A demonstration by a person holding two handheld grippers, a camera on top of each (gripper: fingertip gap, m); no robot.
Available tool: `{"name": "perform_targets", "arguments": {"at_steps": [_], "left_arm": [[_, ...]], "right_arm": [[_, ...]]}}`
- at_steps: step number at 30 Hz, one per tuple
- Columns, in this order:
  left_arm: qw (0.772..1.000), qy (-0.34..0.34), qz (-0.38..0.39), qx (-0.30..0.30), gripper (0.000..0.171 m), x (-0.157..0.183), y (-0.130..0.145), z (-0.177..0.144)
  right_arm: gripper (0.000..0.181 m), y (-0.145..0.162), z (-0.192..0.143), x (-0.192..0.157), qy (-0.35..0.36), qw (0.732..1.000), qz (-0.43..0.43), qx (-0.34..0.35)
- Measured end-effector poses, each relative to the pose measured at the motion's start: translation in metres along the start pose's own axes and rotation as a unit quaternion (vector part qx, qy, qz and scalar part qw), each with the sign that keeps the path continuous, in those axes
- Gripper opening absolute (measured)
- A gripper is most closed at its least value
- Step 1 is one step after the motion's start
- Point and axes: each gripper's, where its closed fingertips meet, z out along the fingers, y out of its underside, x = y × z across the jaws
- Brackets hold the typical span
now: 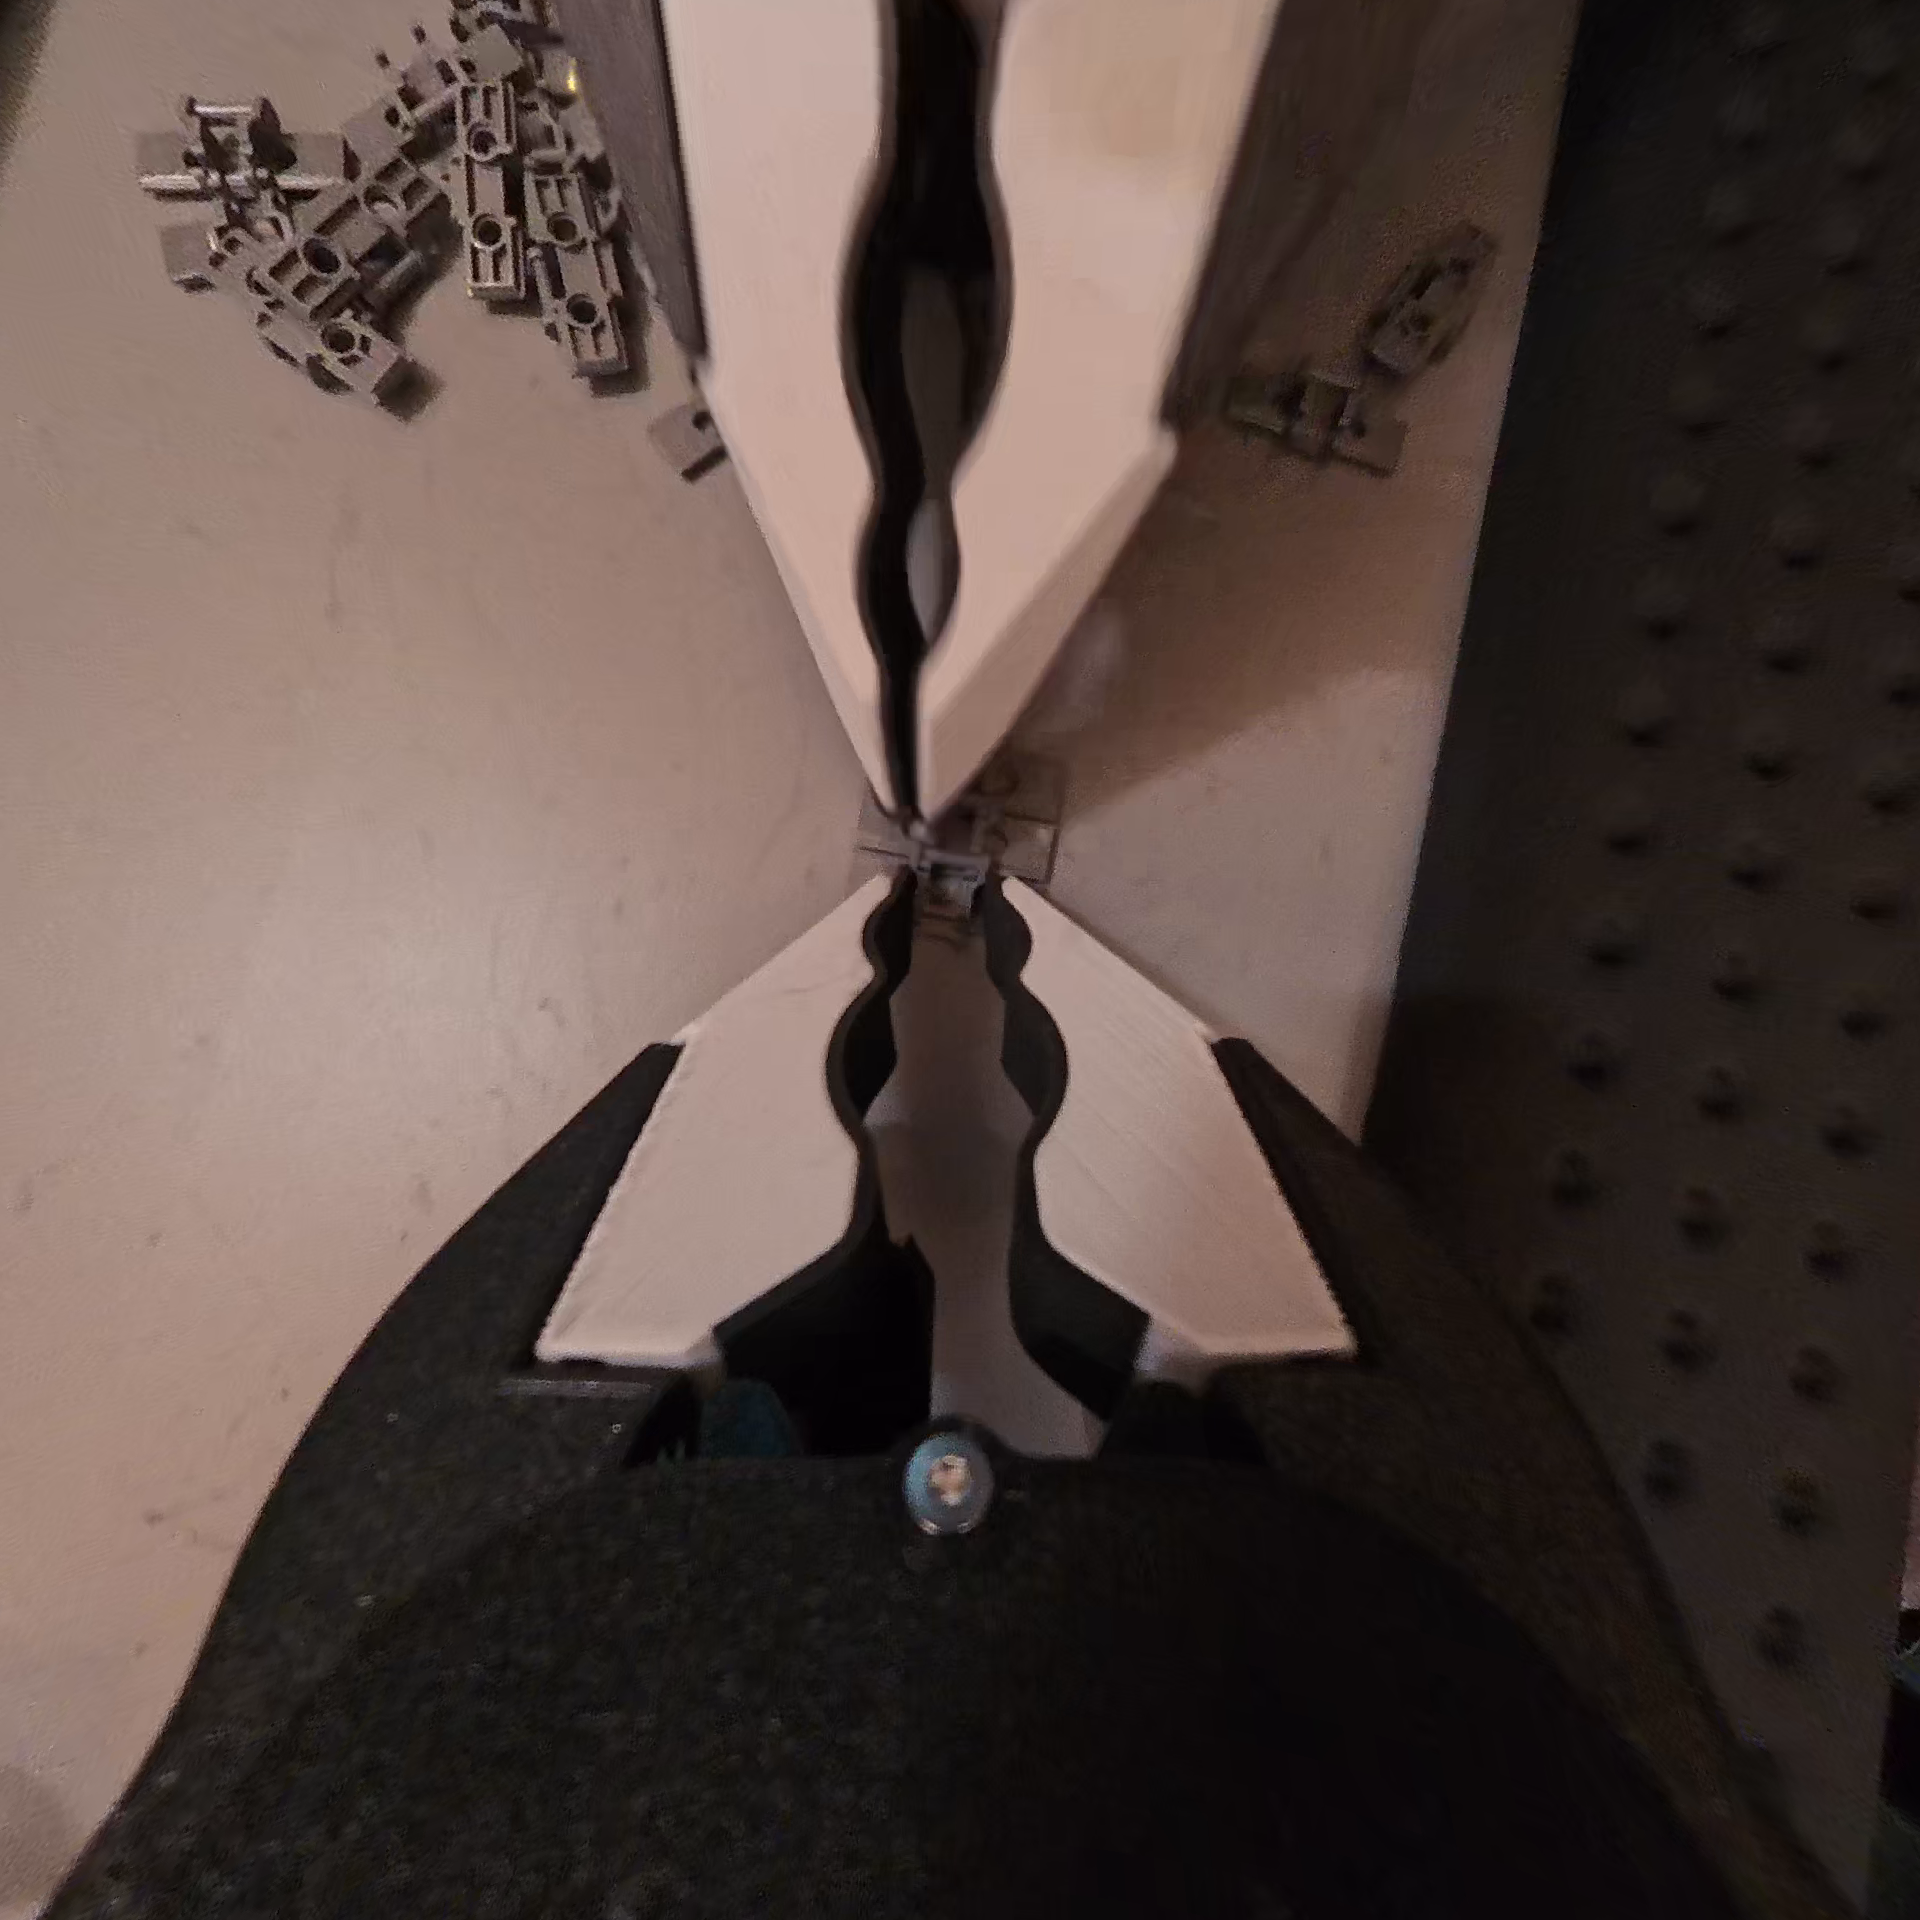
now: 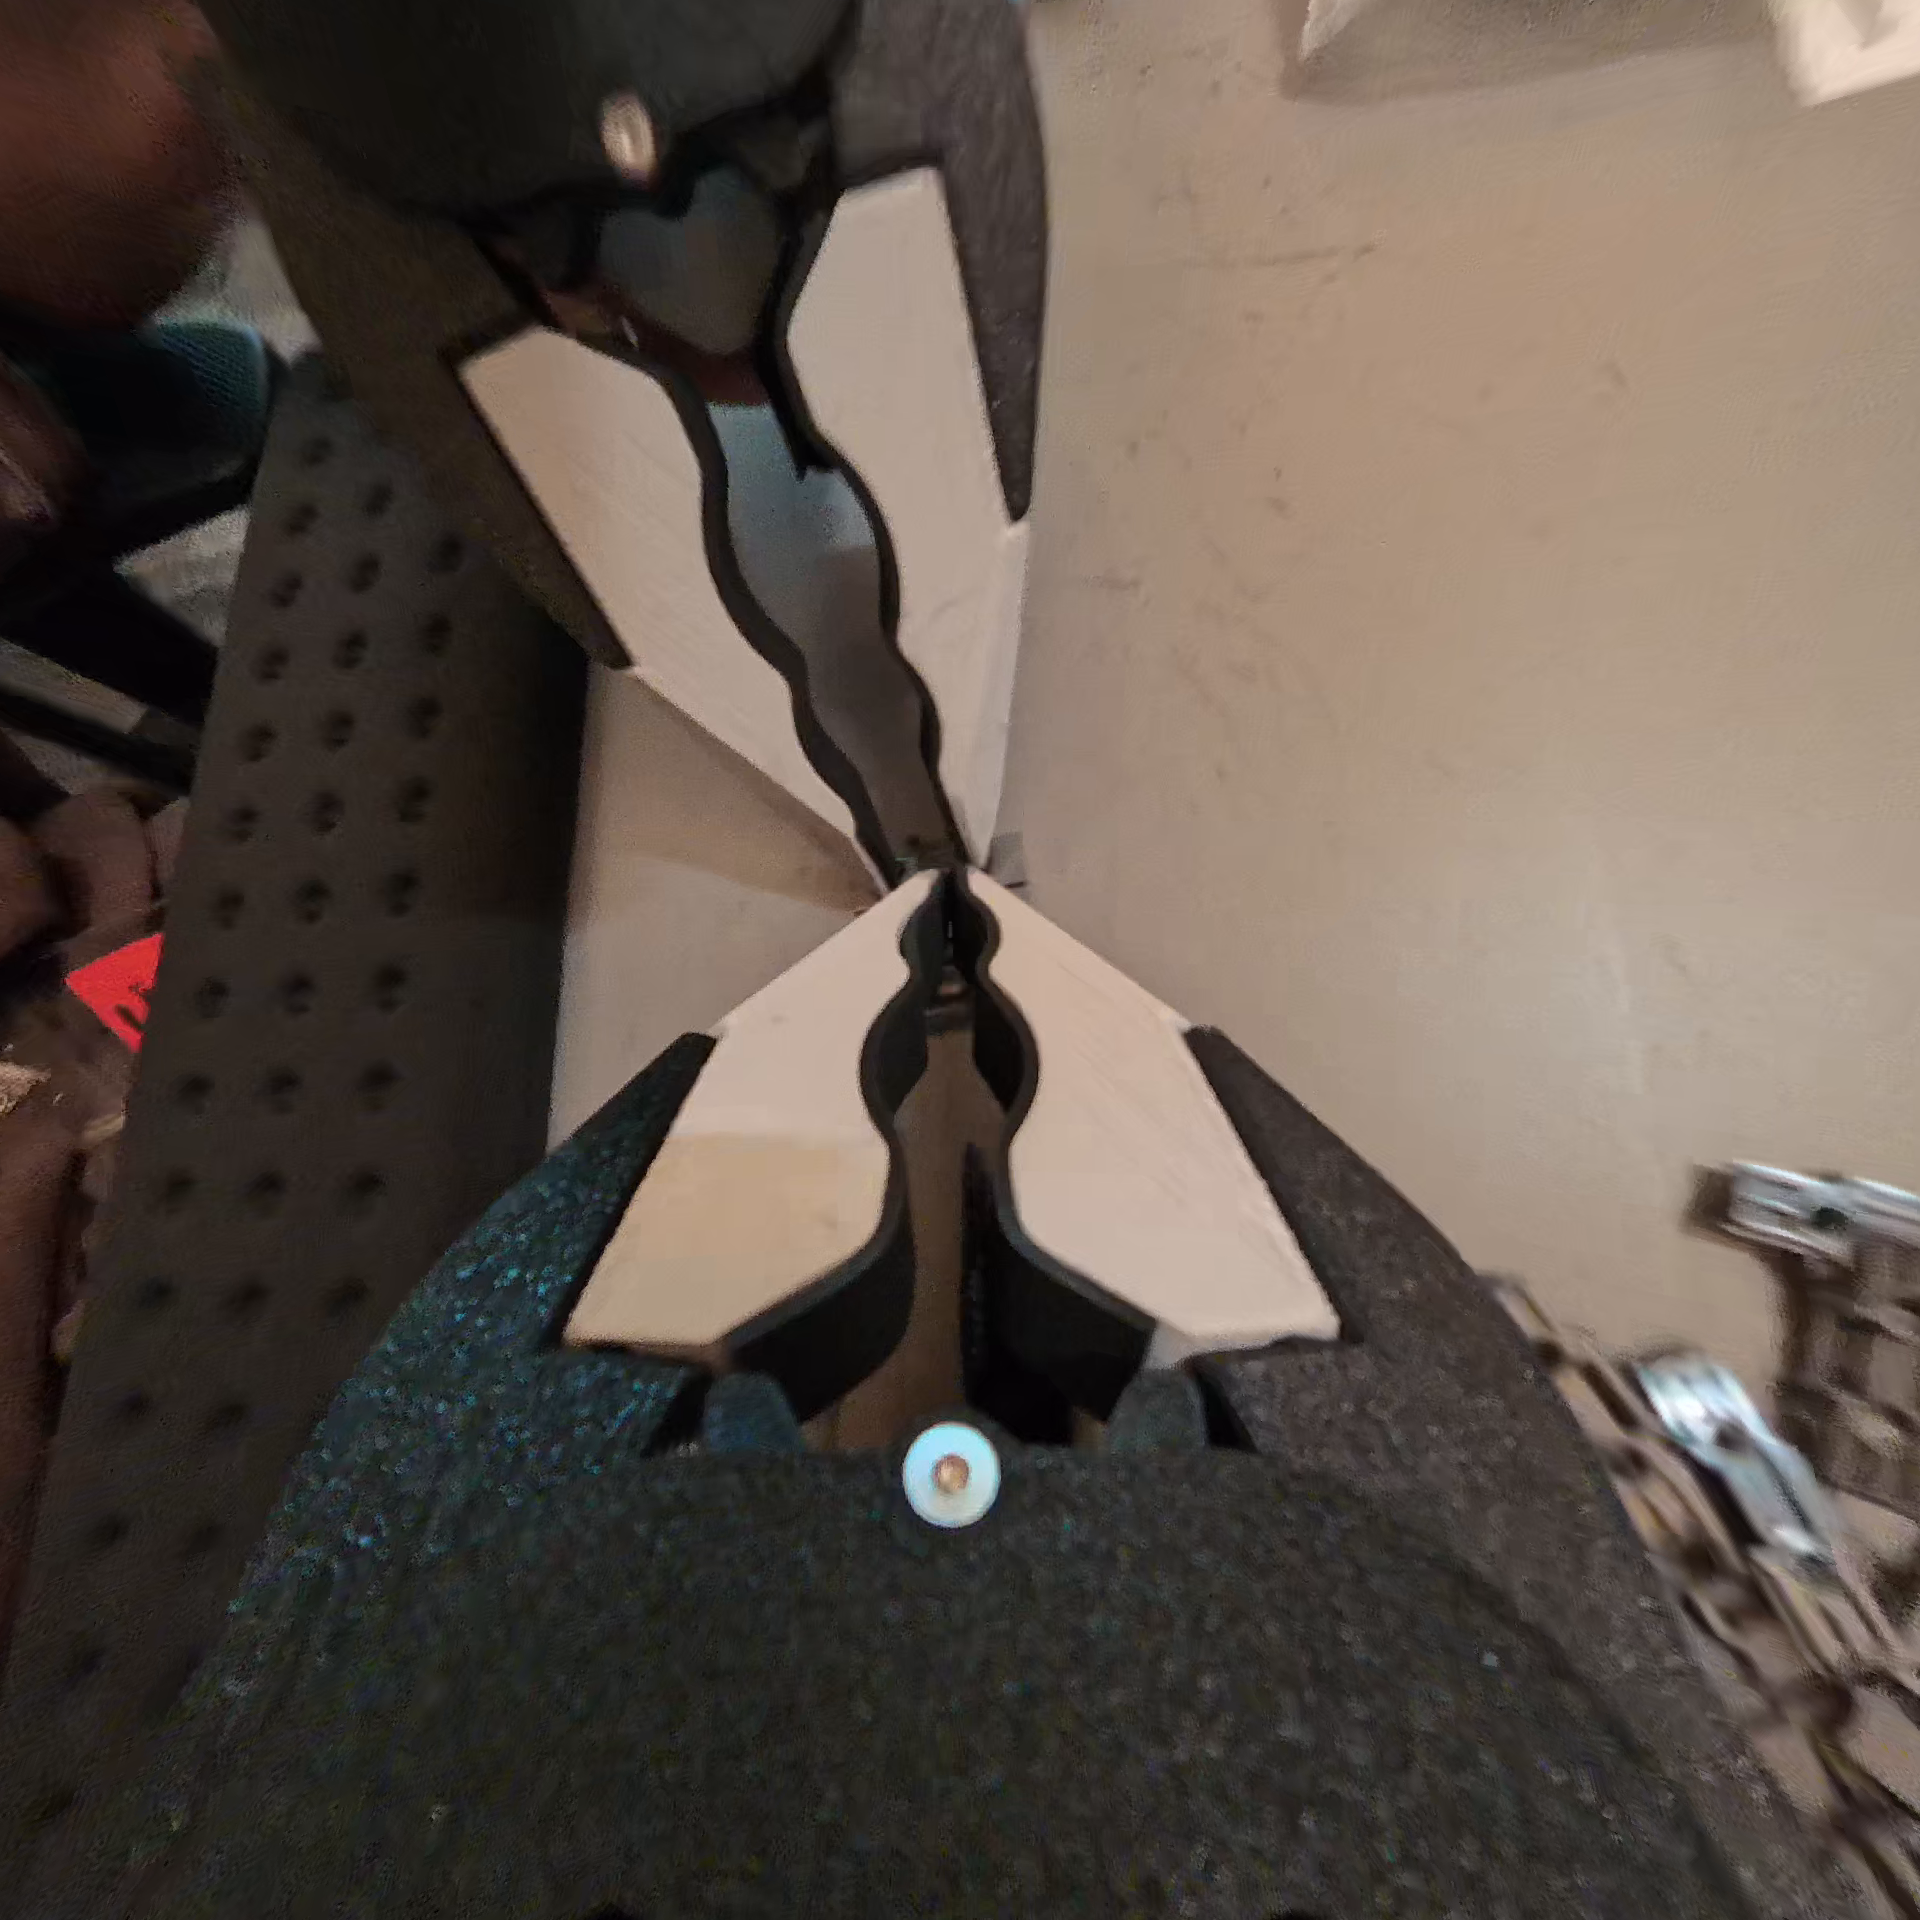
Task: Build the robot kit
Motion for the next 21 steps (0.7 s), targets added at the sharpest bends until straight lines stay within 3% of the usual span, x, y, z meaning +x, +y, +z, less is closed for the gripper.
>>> {"name": "perform_targets", "arguments": {"at_steps": [4,11,21], "left_arm": [[1.000,-0.006,-0.001,0.009,0.014,0.000,0.000,0.000],[1.000,-0.018,0.021,0.004,0.013,0.001,0.000,-0.001],[0.998,-0.032,0.042,0.034,0.013,0.002,-0.008,-0.009]], "right_arm": [[0.005,-0.007,-0.032,0.016,0.050,0.997,-0.012,0.056],[0.023,0.014,-0.006,-0.002,0.039,0.995,-0.086,-0.019],[0.014,0.010,-0.005,-0.003,0.062,0.990,-0.126,-0.015]]}}
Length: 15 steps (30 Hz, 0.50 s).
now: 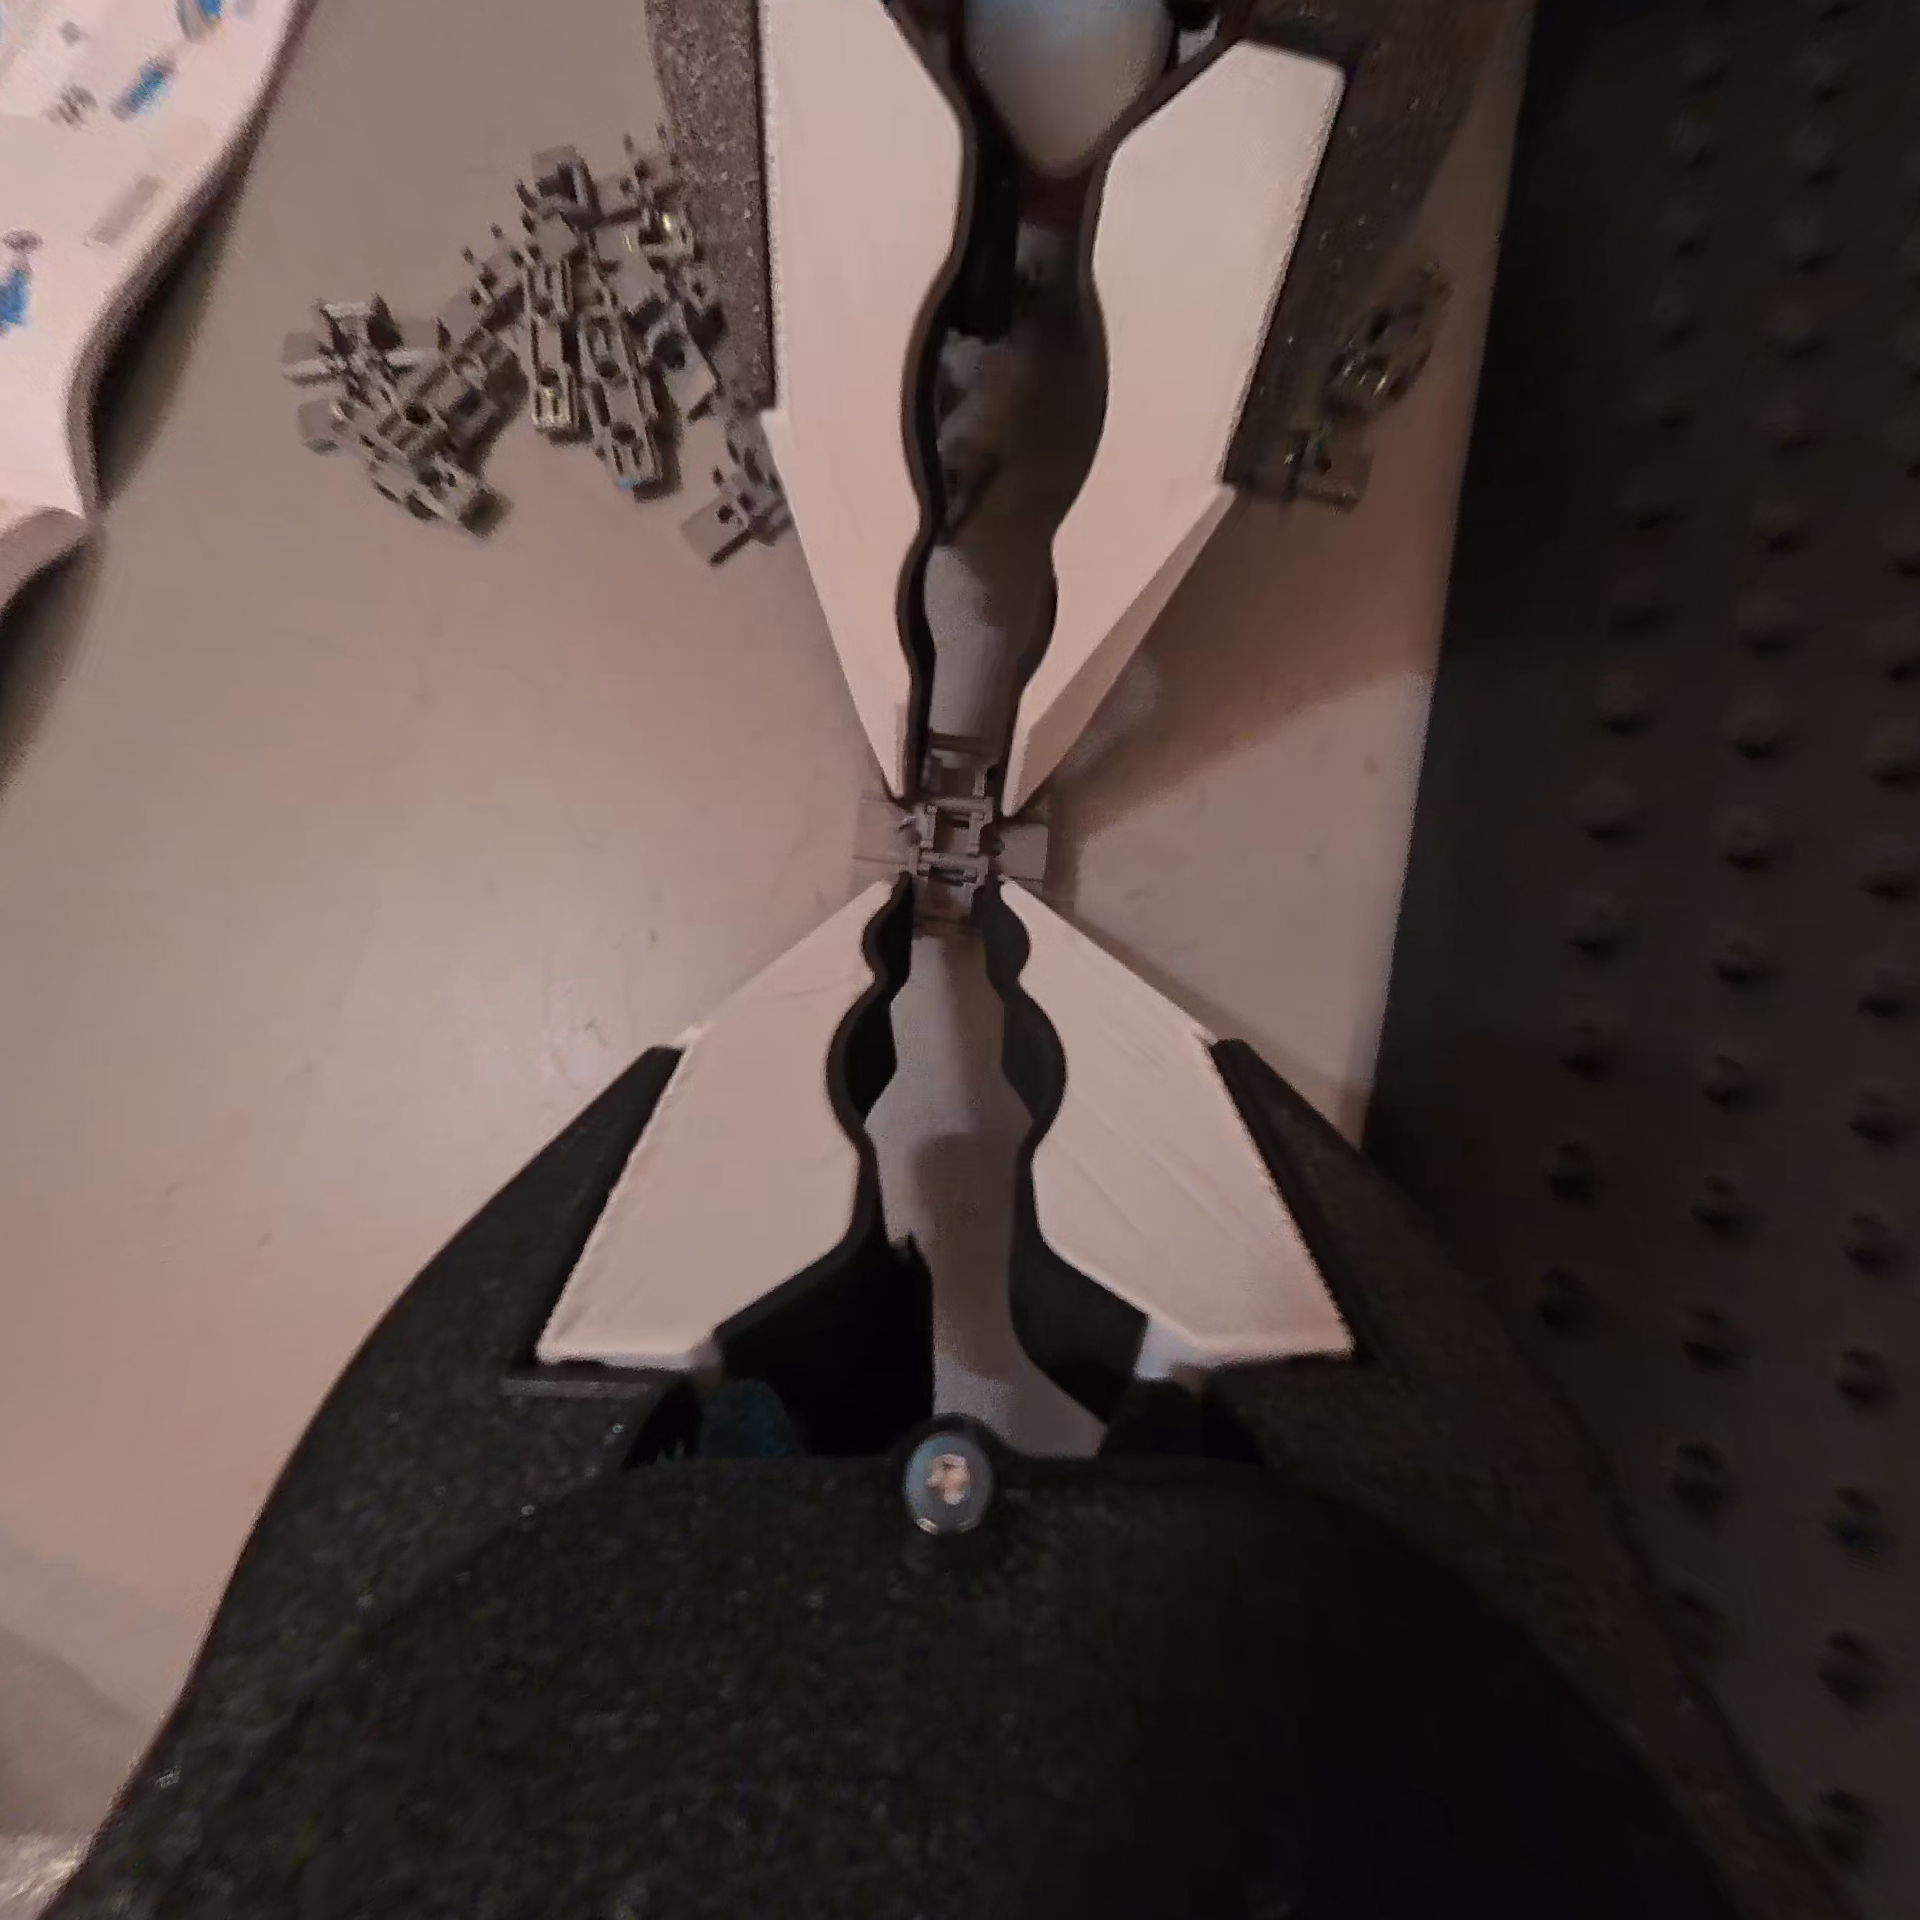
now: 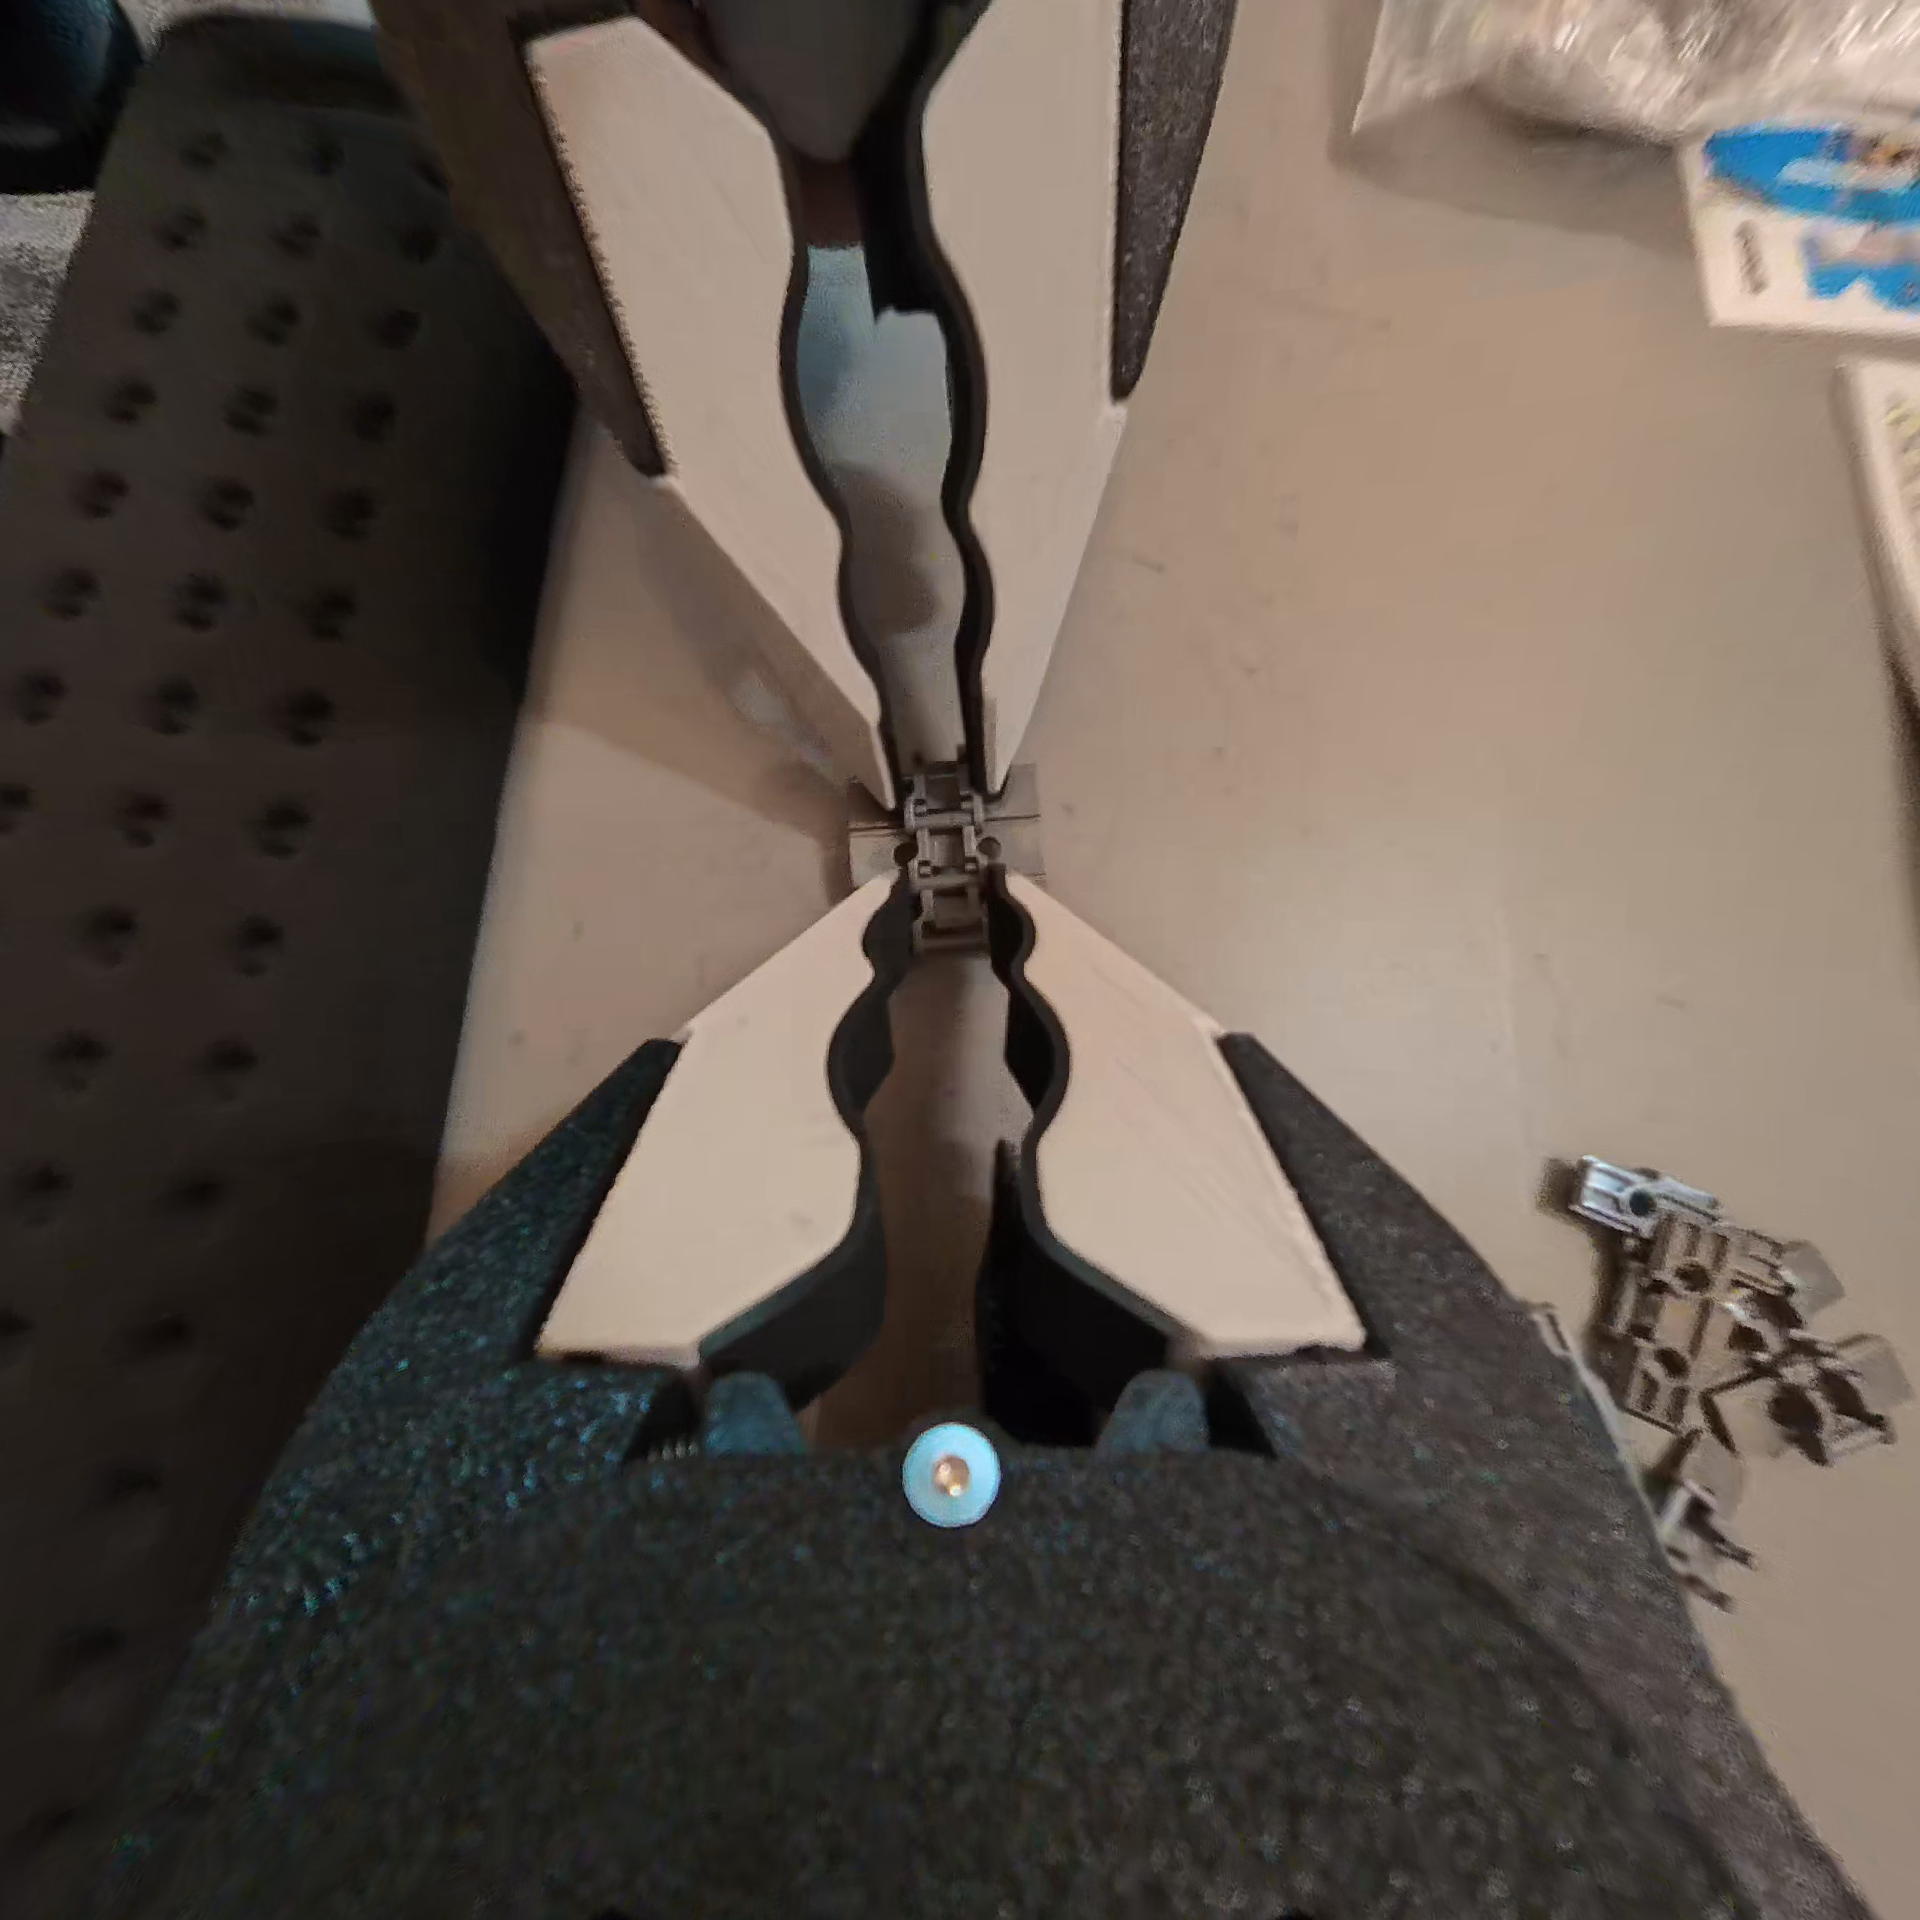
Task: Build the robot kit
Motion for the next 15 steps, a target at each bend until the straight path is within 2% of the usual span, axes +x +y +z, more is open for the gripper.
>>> {"name": "perform_targets", "arguments": {"at_steps": [3,5,7,10,13,15], "left_arm": [[0.999,-0.001,0.004,0.035,0.013,0.001,-0.010,-0.010],[0.999,-0.014,0.014,0.032,0.013,0.001,-0.006,-0.010],[0.999,-0.032,0.020,0.025,0.013,-0.001,-0.001,-0.012],[0.997,-0.054,0.016,0.055,0.013,-0.002,-0.008,-0.025],[0.991,-0.087,0.012,0.103,0.013,0.003,-0.019,-0.036],[0.986,-0.134,0.030,0.094,0.013,0.004,-0.015,-0.037]], "right_arm": [[0.015,-0.012,-0.012,-0.001,0.000,0.999,-0.002,0.045],[0.016,-0.009,-0.013,-0.003,-0.018,0.999,0.008,0.051],[0.031,-0.005,-0.022,0.003,-0.014,0.998,0.022,0.054],[0.034,-0.002,-0.049,0.016,0.006,0.995,0.057,0.086],[0.034,0.020,-0.074,0.018,0.036,0.992,0.086,0.085],[0.034,0.037,-0.087,-0.007,0.001,0.992,0.113,0.061]]}}
